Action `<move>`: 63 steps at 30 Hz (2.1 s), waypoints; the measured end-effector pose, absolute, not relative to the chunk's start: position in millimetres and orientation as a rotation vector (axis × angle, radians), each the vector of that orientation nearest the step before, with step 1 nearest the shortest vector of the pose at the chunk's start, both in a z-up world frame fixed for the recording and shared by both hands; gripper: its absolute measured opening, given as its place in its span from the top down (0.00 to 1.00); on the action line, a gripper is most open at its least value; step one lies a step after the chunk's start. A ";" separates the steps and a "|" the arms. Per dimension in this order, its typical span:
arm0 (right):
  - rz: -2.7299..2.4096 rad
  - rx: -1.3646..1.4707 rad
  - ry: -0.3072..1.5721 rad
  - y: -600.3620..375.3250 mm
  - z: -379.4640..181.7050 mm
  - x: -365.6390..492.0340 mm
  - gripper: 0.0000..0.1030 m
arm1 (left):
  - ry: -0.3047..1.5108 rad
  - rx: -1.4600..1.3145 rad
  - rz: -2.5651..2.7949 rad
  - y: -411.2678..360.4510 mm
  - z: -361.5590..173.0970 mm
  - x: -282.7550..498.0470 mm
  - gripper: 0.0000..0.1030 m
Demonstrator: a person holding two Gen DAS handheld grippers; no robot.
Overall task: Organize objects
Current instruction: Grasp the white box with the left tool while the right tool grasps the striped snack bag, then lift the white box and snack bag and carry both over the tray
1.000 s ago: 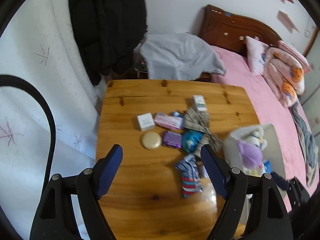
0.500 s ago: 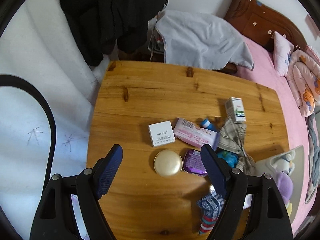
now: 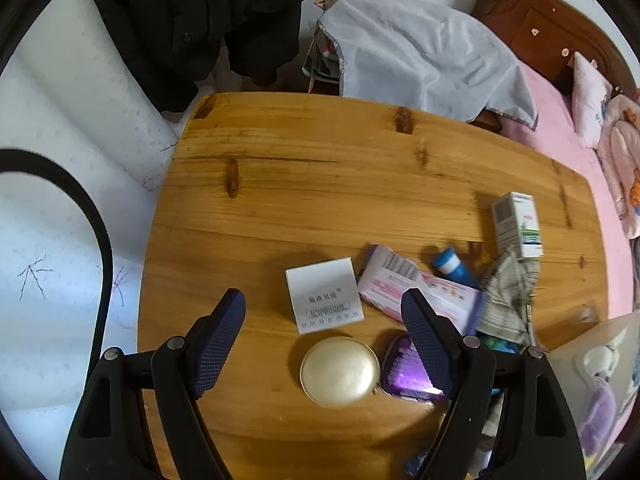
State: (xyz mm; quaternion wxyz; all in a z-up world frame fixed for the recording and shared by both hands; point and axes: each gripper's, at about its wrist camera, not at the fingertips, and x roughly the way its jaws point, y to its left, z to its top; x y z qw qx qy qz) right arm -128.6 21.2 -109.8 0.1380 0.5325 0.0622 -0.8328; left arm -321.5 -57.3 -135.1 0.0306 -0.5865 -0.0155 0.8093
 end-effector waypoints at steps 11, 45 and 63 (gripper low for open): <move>-2.388 1.533 0.266 5.3 -126.0 -126.8 0.36 | -0.044 -1.890 2.515 -58.6 -165.4 -336.7 0.29; -2.403 1.381 0.071 33.9 -84.1 -104.7 0.60 | -0.077 -1.608 2.674 -70.0 -63.4 -207.0 0.57; -2.584 1.075 -0.121 116.2 26.6 4.3 0.60 | -0.100 -1.345 2.765 -18.6 -5.2 -72.7 0.57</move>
